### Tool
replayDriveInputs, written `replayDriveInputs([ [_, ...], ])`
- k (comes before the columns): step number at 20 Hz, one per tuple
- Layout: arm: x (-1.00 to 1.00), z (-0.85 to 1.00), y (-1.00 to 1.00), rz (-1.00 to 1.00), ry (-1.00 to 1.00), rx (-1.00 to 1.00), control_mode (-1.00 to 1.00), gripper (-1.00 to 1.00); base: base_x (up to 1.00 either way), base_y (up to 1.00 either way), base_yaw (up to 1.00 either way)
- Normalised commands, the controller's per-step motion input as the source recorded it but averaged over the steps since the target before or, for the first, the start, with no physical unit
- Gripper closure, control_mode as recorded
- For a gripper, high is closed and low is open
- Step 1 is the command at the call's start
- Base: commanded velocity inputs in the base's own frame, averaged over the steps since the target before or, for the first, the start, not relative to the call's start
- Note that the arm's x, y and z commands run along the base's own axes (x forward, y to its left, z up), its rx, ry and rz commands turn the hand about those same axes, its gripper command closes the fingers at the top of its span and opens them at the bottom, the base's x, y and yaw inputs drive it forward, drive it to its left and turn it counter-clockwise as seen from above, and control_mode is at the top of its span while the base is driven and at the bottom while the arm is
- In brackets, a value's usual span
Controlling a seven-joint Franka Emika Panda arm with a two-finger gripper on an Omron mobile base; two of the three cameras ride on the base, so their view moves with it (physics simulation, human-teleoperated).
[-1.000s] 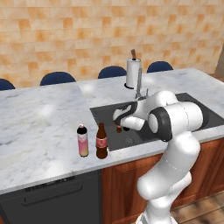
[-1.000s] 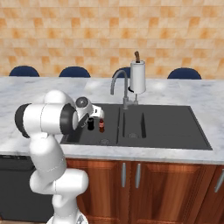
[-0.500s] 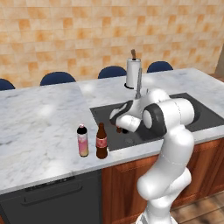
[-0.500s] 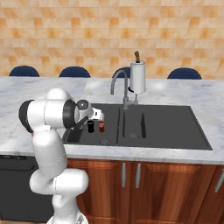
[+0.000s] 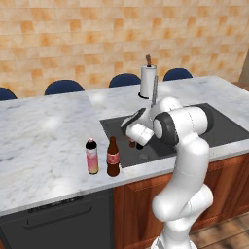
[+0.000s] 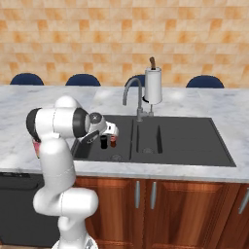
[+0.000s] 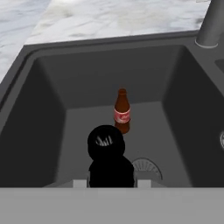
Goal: Place the large bottle from the dining counter next to the other large bottle outside the sink, and place the small bottle from the dining counter next to the other small bottle inside the sink.
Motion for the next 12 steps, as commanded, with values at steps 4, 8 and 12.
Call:
replayDriveInputs([
  [4, 0.22, -0.26, -0.2, 0.0, 0.0, 0.0, -1.0, 1.0, 0.0, 0.0, 0.0],
  [8, 0.2, -0.34, -0.01, 0.0, 0.0, 0.0, -1.0, 1.0, 0.0, 0.0, 0.0],
  [12, 0.18, -0.35, 0.0, 0.0, 0.0, 0.0, -1.0, 1.0, 0.0, 0.0, 0.0],
])
